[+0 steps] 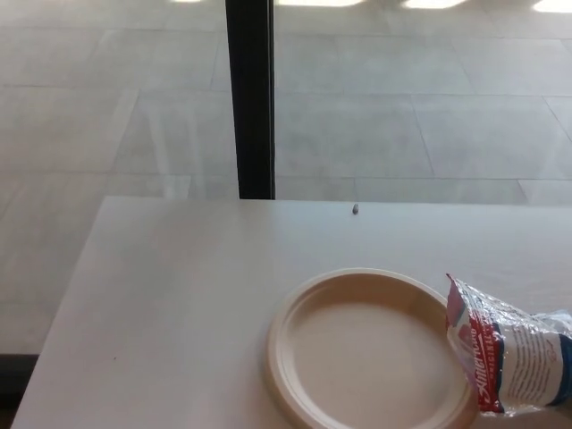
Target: The robot uses its right hand to pick up a bag of sunflower seeds kept in the middle of the desk and tilts it over a plate kept next to it to pour out a few seeds and then puts the bag of seeds back on the desk
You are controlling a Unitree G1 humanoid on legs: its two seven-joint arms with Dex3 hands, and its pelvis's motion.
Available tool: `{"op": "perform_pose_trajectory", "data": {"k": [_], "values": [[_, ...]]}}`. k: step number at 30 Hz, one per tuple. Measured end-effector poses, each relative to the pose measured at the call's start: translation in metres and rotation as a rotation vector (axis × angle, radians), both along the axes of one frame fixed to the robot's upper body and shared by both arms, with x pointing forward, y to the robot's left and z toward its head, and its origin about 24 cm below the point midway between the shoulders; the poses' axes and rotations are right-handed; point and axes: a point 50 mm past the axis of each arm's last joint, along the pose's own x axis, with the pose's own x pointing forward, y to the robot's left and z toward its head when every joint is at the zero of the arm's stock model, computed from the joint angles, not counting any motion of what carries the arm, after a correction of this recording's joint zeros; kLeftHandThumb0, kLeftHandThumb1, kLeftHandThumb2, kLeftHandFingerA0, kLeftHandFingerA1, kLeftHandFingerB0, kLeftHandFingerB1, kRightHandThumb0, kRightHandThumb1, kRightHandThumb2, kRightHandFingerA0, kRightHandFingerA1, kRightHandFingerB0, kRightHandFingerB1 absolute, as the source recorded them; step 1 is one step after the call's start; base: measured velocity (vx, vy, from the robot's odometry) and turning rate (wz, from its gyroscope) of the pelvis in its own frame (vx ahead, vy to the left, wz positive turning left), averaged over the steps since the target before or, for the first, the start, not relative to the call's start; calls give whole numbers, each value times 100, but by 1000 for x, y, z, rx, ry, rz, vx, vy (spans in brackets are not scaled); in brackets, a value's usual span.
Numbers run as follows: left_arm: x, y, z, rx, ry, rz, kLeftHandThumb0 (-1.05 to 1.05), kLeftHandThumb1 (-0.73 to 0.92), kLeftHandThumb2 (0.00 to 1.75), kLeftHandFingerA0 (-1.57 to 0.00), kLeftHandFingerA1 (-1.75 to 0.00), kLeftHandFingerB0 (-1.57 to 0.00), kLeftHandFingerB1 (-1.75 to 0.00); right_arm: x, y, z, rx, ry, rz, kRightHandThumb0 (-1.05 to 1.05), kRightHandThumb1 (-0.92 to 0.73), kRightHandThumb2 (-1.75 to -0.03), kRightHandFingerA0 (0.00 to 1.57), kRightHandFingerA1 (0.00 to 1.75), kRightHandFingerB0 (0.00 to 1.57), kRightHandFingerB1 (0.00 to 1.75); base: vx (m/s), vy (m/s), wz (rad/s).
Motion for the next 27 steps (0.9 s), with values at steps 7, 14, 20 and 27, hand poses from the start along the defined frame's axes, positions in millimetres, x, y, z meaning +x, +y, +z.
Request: {"op": "perform_pose_trajectory", "data": {"k": [7, 14, 20, 27], "values": [[-1, 0, 0, -3, -2, 1, -58, 76, 63, -56, -56, -47, -46, 6, -1, 0, 0, -23, 7, -57, -58, -57, 65, 63, 59, 48, 0, 0, 0], [-1, 0, 0, -3, -4, 4, -58, 76, 63, -56, -56, -47, -46, 8, -3, 0, -3, -29, 13, -57, -58, -57, 65, 63, 59, 48, 0, 0, 0], [-3, 0, 0, -3, 1, 5, -58, 76, 63, -56, -56, -47, -46, 6, -2, 1, -2, -23, 11, -57, -58, -57, 65, 63, 59, 48, 0, 0, 0], [-6, 0, 0, -3, 10, 7, -58, 76, 63, -56, -56, -47, -46, 3, -2, 1, 0, -15, 9, -57, -58, -57, 65, 63, 59, 48, 0, 0, 0]]}}
